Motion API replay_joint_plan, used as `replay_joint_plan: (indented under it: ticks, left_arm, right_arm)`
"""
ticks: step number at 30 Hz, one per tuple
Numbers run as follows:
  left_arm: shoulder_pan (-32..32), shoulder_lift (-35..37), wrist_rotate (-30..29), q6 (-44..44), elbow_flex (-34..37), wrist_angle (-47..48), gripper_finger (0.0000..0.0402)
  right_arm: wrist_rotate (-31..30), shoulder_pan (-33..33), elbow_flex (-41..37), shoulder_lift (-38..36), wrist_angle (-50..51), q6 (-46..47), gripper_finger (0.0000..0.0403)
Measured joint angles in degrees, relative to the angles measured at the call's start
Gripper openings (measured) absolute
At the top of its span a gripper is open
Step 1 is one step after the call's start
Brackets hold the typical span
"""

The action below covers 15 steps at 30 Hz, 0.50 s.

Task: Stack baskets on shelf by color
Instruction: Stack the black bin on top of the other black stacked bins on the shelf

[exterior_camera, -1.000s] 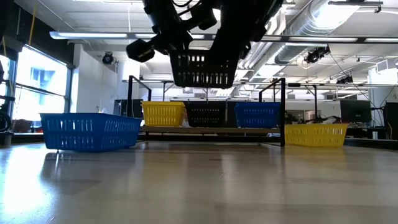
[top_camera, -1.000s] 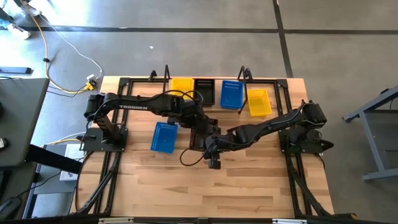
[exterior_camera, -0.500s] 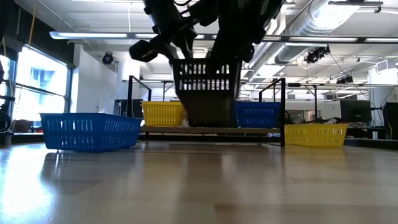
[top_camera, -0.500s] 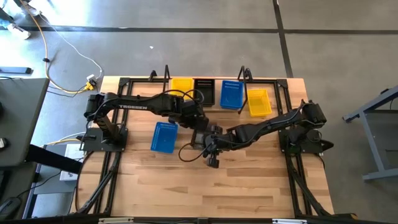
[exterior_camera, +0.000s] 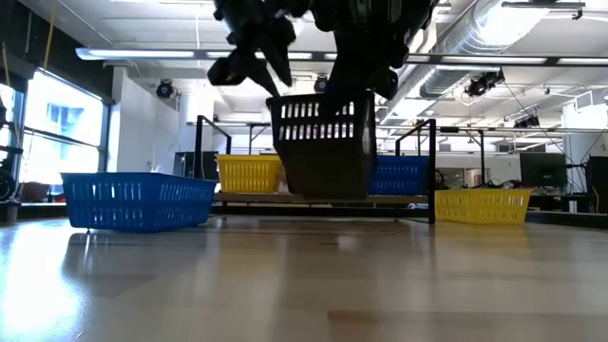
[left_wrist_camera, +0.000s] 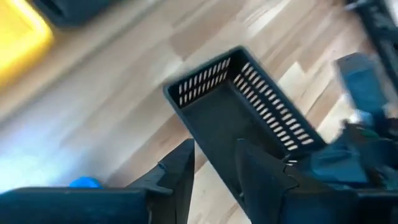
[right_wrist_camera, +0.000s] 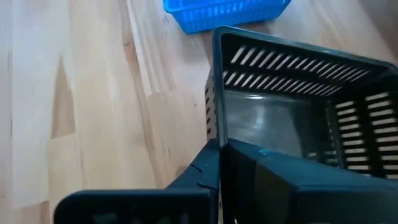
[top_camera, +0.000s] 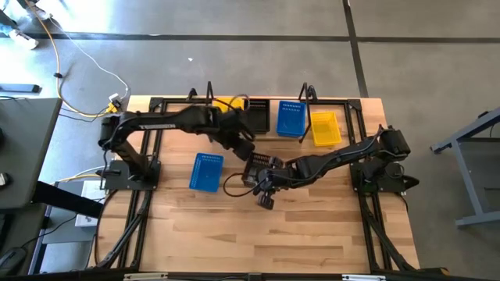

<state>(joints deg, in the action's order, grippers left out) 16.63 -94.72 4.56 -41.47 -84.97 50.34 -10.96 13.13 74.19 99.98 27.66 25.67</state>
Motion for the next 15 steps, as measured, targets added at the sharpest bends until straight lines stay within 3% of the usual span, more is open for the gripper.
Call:
replay_joint_plan:
  ticks: [9,15]
  left_arm:
    - [3.68,8.93,-0.04,11.99,-0.02,2.42,0.0102]
    - [3.82,13.39,0.05,18.46,-0.02,4.07,0.0102]
  right_arm:
    - [-6.81,-2.13,0.0,-2.3,0.96,-4.0,0.0]
    - [-9.46,-6.2,0.0,-6.12,0.82,-13.82,0.0]
